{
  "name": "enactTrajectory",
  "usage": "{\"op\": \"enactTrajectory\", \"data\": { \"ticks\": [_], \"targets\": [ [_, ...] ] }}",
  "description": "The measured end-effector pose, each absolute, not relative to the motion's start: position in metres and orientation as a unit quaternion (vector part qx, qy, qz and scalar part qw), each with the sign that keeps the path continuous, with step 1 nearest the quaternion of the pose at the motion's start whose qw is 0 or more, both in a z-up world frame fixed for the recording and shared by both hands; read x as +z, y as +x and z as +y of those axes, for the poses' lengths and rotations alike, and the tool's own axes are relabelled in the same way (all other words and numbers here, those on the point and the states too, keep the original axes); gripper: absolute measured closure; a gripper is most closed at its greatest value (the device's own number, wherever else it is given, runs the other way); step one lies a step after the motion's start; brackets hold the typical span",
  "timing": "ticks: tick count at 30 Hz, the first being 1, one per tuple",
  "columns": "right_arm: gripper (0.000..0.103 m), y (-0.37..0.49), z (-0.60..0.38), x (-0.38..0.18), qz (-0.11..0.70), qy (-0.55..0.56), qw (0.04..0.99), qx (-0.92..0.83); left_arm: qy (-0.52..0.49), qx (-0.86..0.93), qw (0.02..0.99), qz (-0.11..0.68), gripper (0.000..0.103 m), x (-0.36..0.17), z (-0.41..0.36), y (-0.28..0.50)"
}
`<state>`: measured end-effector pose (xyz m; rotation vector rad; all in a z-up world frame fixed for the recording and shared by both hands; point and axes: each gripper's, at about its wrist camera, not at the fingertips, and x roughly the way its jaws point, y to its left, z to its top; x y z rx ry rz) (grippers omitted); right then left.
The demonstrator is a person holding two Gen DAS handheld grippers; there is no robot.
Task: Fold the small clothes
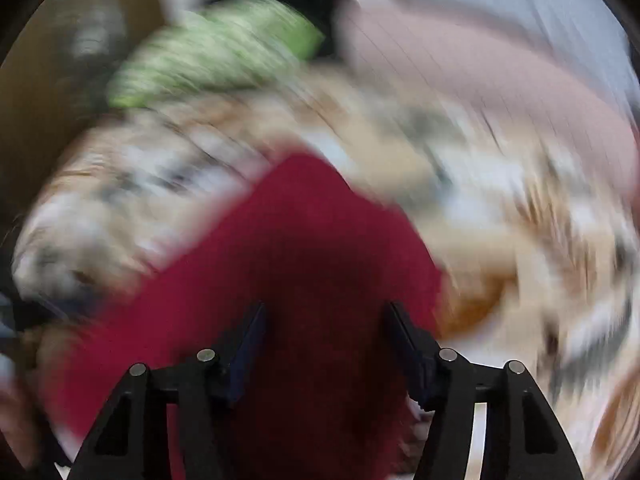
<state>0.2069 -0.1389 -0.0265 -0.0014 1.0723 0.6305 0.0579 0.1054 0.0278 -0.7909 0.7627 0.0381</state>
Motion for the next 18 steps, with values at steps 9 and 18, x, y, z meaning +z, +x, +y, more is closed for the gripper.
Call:
{"op": "enactTrajectory", "data": {
  "ticks": [9, 18],
  "targets": [
    [0.036, 0.211, -0.176, 0.029, 0.417, 0.115, 0.858, 0.277, -0.216, -0.050, 0.861, 0.458, 0.040, -0.005, 0.031, 0.072],
    [0.054, 0.264, -0.059, -0.003, 0.513, -0.107, 0.796, 0.304, -0.200, -0.034, 0.868, 0.452, 0.040, -0.005, 0.025, 0.065]
  ]
}}
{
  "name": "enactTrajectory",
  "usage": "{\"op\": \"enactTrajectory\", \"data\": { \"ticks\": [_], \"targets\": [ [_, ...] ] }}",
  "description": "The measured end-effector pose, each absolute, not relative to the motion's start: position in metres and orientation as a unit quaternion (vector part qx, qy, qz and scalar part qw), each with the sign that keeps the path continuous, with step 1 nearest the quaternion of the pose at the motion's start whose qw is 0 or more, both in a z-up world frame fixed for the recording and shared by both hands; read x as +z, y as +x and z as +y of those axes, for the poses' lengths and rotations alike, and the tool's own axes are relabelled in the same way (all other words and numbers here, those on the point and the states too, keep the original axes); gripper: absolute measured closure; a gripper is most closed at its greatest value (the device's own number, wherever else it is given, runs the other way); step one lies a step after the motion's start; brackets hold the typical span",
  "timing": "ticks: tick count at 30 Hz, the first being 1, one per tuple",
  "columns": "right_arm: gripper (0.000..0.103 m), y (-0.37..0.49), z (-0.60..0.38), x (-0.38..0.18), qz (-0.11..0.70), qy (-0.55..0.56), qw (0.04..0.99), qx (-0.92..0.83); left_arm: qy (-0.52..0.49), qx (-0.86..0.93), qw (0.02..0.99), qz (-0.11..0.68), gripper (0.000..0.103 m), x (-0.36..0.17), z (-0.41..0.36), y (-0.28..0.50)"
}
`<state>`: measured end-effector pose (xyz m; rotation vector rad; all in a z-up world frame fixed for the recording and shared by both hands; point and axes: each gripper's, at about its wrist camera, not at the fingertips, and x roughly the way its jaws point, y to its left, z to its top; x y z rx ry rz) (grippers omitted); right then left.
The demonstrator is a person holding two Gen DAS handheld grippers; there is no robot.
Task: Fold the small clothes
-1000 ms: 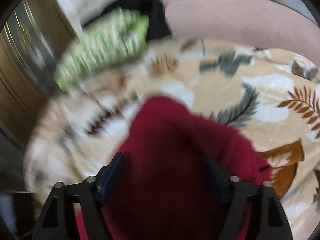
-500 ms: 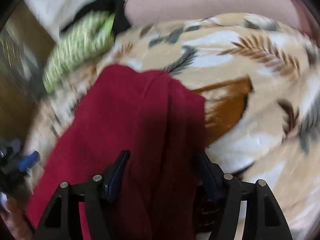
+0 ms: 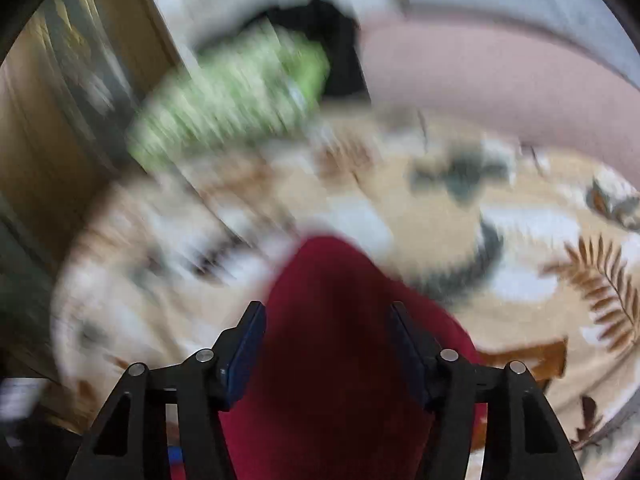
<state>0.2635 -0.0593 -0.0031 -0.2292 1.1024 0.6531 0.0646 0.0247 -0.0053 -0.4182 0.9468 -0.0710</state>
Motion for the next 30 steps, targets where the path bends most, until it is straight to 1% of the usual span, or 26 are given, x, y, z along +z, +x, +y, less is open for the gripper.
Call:
{"op": "enactTrajectory", "data": {
  "ticks": [1, 2, 4, 7, 8, 10, 11, 13, 14, 15, 16, 17, 18, 20, 23, 25, 26, 28, 30],
  "targets": [
    [0.056, 0.268, -0.066, -0.017, 0.524, -0.110, 0.793, 0.290, -0.190, -0.032, 0.872, 0.450, 0.040, -0.005, 0.023, 0.063],
    [0.060, 0.268, -0.078, -0.013, 0.509, -0.085, 0.802, 0.299, -0.185, -0.032, 0.873, 0.450, 0.040, -0.006, 0.021, 0.064],
    [0.068, 0.268, -0.088, -0.001, 0.515, -0.068, 0.807, 0.281, -0.178, -0.032, 0.874, 0.451, 0.040, -0.004, 0.021, 0.064],
    [0.068, 0.241, -0.106, 0.041, 0.468, -0.074, 0.838, 0.270, -0.179, -0.032, 0.874, 0.451, 0.040, -0.002, 0.025, 0.068],
    [0.068, 0.219, -0.117, 0.060, 0.441, -0.066, 0.842, 0.303, -0.181, -0.031, 0.875, 0.448, 0.040, 0.000, 0.026, 0.067],
    [0.066, 0.185, -0.126, 0.076, 0.417, -0.068, 0.838, 0.346, -0.189, -0.031, 0.878, 0.439, 0.040, 0.008, 0.031, 0.061],
    [0.066, 0.162, -0.129, 0.076, 0.412, -0.082, 0.831, 0.364, -0.192, -0.026, 0.880, 0.433, 0.040, 0.014, 0.034, 0.055],
    [0.066, 0.138, -0.123, 0.053, 0.427, -0.122, 0.818, 0.365, -0.197, -0.038, 0.887, 0.415, 0.040, 0.025, 0.037, 0.043],
    [0.066, 0.133, -0.121, 0.025, 0.447, -0.150, 0.811, 0.346, -0.195, -0.044, 0.888, 0.415, 0.040, 0.025, 0.036, 0.041],
    [0.066, 0.137, -0.118, 0.001, 0.467, -0.152, 0.807, 0.330, -0.186, -0.042, 0.883, 0.428, 0.040, 0.019, 0.034, 0.042],
    [0.064, 0.142, -0.126, -0.019, 0.473, -0.113, 0.810, 0.328, -0.181, -0.032, 0.875, 0.448, 0.040, 0.007, 0.034, 0.045],
    [0.063, 0.145, -0.146, -0.028, 0.460, -0.038, 0.817, 0.346, -0.187, -0.024, 0.865, 0.464, 0.037, -0.005, 0.036, 0.047],
    [0.062, 0.150, -0.153, -0.027, 0.470, -0.022, 0.810, 0.350, -0.204, -0.022, 0.861, 0.465, 0.034, -0.012, 0.042, 0.048],
    [0.062, 0.149, -0.149, -0.021, 0.470, -0.034, 0.811, 0.346, -0.237, -0.032, 0.843, 0.481, 0.029, -0.020, 0.050, 0.054],
    [0.060, 0.139, -0.153, -0.021, 0.452, -0.024, 0.825, 0.340, -0.294, -0.054, 0.815, 0.497, 0.027, -0.035, 0.057, 0.053],
    [0.061, 0.135, -0.159, -0.005, 0.448, -0.010, 0.834, 0.323, -0.282, -0.049, 0.824, 0.489, 0.027, -0.032, 0.052, 0.049],
    [0.061, 0.133, -0.162, 0.005, 0.430, -0.001, 0.845, 0.318, -0.271, -0.046, 0.829, 0.488, 0.027, -0.029, 0.048, 0.047],
    [0.061, 0.117, -0.165, 0.032, 0.367, 0.015, 0.869, 0.331, -0.272, -0.041, 0.830, 0.485, 0.027, -0.028, 0.045, 0.043],
    [0.061, 0.107, -0.162, 0.045, 0.330, -0.001, 0.879, 0.344, -0.273, -0.037, 0.832, 0.482, 0.027, -0.029, 0.043, 0.041]
  ]
}}
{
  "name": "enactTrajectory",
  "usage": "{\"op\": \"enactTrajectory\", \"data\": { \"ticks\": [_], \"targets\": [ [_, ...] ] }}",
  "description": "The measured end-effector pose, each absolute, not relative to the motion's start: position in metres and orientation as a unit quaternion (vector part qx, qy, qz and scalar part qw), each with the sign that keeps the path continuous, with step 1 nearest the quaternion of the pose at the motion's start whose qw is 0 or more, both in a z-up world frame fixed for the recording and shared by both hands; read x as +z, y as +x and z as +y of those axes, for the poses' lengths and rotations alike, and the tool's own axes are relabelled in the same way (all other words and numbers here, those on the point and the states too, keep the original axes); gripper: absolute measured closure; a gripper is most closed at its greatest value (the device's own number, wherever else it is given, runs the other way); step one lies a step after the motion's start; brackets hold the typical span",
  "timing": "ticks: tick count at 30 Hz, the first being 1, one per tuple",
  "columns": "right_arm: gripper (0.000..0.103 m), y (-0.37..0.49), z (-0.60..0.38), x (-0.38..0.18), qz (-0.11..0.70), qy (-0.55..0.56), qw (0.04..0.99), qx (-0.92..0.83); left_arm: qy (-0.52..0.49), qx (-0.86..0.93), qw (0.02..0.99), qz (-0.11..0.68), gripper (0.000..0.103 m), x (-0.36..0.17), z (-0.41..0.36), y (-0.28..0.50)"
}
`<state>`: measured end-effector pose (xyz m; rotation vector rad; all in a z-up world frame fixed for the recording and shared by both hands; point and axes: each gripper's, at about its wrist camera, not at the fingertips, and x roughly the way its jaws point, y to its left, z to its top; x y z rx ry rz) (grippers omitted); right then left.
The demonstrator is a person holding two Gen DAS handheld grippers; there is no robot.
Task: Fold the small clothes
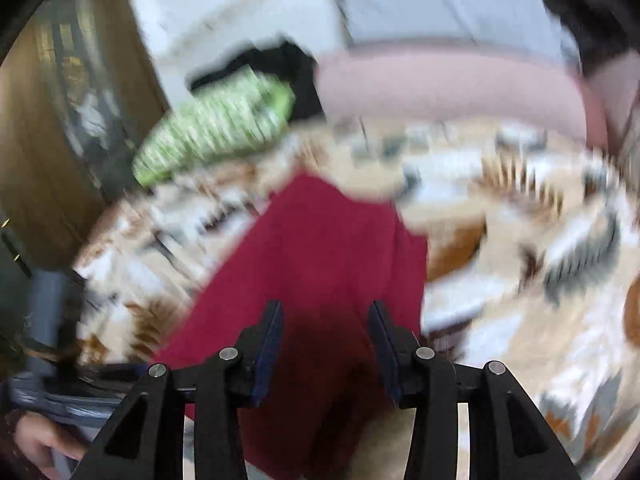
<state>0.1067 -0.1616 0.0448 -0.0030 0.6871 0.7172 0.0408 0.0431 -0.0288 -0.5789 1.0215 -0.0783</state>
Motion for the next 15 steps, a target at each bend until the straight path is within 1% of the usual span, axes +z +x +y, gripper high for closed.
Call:
{"op": "enactTrajectory", "data": {
  "ticks": [1, 2, 4, 5, 6, 9, 11, 15],
  "targets": [
    [0.061, 0.105, -0.157, 0.043, 0.329, -0.012, 0.875, 0.354, -0.270, -0.033, 0.834, 0.480, 0.027, -0.028, 0.041, 0.040],
    [0.061, 0.109, -0.151, 0.033, 0.356, -0.023, 0.861, 0.363, -0.270, -0.031, 0.835, 0.479, 0.027, -0.028, 0.041, 0.039],
    [0.060, 0.122, -0.136, -0.004, 0.436, -0.066, 0.834, 0.332, -0.265, -0.032, 0.834, 0.482, 0.026, -0.030, 0.040, 0.039],
    [0.060, 0.123, -0.135, -0.016, 0.433, -0.076, 0.836, 0.329, -0.263, -0.029, 0.839, 0.475, 0.026, -0.028, 0.040, 0.037],
    [0.060, 0.125, -0.134, -0.015, 0.431, -0.078, 0.836, 0.330, -0.261, -0.029, 0.840, 0.474, 0.026, -0.028, 0.041, 0.037],
    [0.060, 0.126, -0.141, -0.016, 0.434, -0.052, 0.835, 0.333, -0.282, -0.024, 0.843, 0.457, 0.026, -0.016, 0.051, 0.023],
    [0.060, 0.124, -0.140, -0.015, 0.429, -0.057, 0.837, 0.335, -0.292, -0.011, 0.849, 0.440, 0.029, -0.007, 0.056, 0.014],
    [0.059, 0.120, -0.138, -0.014, 0.422, -0.071, 0.842, 0.330, -0.272, 0.029, 0.888, 0.369, 0.030, 0.036, 0.063, 0.012]
  ]
}}
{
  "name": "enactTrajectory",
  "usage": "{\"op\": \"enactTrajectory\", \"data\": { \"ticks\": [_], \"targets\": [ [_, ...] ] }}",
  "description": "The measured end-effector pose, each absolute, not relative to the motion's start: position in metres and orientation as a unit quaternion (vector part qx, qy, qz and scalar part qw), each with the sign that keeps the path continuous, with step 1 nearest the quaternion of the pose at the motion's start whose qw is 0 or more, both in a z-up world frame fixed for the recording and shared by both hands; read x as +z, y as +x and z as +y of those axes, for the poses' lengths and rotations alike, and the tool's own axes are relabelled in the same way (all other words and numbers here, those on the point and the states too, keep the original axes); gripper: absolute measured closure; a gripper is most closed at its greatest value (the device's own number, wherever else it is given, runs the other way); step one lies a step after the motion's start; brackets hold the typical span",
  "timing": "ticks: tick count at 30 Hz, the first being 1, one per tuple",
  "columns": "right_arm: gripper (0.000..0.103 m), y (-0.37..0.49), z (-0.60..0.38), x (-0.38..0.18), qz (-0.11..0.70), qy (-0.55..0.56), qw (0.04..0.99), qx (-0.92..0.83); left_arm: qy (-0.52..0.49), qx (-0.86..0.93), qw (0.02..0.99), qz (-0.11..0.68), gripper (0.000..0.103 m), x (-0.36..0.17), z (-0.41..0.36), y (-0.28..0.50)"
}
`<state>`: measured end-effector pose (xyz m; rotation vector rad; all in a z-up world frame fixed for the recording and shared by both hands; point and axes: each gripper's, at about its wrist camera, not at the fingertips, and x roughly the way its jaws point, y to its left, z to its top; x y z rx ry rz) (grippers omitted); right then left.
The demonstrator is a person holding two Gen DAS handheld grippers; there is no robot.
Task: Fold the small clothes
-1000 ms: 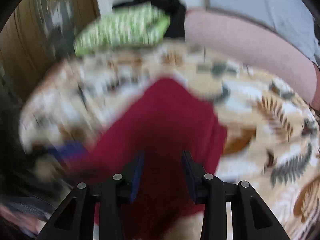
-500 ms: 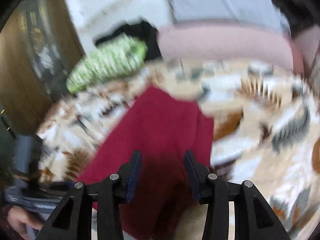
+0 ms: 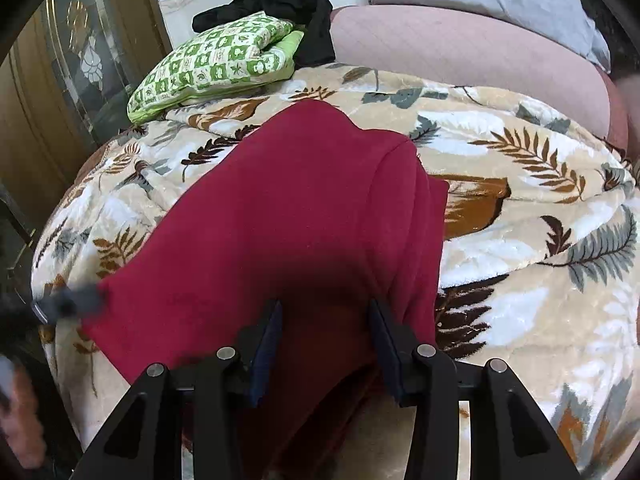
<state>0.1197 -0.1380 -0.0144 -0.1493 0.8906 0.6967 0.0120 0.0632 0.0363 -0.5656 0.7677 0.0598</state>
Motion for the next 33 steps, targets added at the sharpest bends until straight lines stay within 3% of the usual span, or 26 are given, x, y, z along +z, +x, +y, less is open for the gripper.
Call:
{"op": "enactTrajectory", "data": {
  "ticks": [7, 11, 15, 16, 22, 28, 31, 33],
  "targets": [
    [0.059, 0.103, -0.125, -0.011, 0.389, -0.138, 0.858, 0.305, -0.209, -0.025, 0.902, 0.377, 0.030, 0.060, 0.065, 0.124],
    [0.059, 0.102, -0.129, -0.012, 0.382, -0.137, 0.858, 0.316, -0.198, -0.062, 0.870, 0.448, 0.031, 0.026, 0.056, 0.208],
    [0.059, 0.098, -0.127, -0.013, 0.372, -0.153, 0.859, 0.317, -0.172, 0.018, 0.852, 0.494, 0.032, -0.018, 0.067, 0.251],
    [0.059, 0.098, -0.127, -0.013, 0.372, -0.155, 0.858, 0.317, -0.184, 0.037, 0.824, 0.535, 0.033, -0.045, 0.077, 0.259],
    [0.058, 0.096, -0.123, -0.012, 0.364, -0.175, 0.856, 0.322, -0.173, 0.027, 0.831, 0.528, 0.033, -0.038, 0.079, 0.255],
    [0.058, 0.099, -0.131, -0.003, 0.370, -0.146, 0.857, 0.328, -0.235, 0.021, 0.862, 0.449, 0.033, 0.010, 0.090, 0.185],
    [0.057, 0.107, -0.166, 0.025, 0.354, -0.042, 0.873, 0.333, -0.247, -0.003, 0.868, 0.430, 0.033, 0.022, 0.077, 0.142],
    [0.046, 0.112, -0.195, 0.037, 0.337, 0.014, 0.894, 0.296, -0.257, -0.020, 0.871, 0.418, 0.033, 0.026, 0.064, 0.109]
  ]
}}
